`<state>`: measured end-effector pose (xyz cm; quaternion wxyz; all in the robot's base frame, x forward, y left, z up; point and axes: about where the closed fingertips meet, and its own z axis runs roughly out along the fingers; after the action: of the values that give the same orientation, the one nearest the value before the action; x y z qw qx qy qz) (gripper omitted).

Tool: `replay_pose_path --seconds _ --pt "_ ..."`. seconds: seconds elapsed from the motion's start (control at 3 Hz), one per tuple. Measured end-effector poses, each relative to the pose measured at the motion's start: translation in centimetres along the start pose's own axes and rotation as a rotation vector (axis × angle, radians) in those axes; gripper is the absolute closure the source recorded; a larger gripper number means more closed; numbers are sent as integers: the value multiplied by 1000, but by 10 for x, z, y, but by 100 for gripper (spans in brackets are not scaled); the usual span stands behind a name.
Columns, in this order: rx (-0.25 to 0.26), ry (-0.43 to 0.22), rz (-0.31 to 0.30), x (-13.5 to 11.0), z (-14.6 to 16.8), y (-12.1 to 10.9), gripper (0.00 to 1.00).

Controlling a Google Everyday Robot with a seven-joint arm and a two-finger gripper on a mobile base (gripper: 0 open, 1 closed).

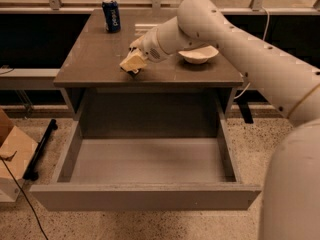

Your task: Pick rxbar chocolate from top drawer and place on counter

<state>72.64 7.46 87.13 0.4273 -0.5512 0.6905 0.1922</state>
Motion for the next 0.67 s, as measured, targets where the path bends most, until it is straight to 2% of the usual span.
replay_pose_path --seconds 0.33,0.67 --pt "-6 26 32 16 29 -26 81" --pt "-20 72 60 30 54 -51 58"
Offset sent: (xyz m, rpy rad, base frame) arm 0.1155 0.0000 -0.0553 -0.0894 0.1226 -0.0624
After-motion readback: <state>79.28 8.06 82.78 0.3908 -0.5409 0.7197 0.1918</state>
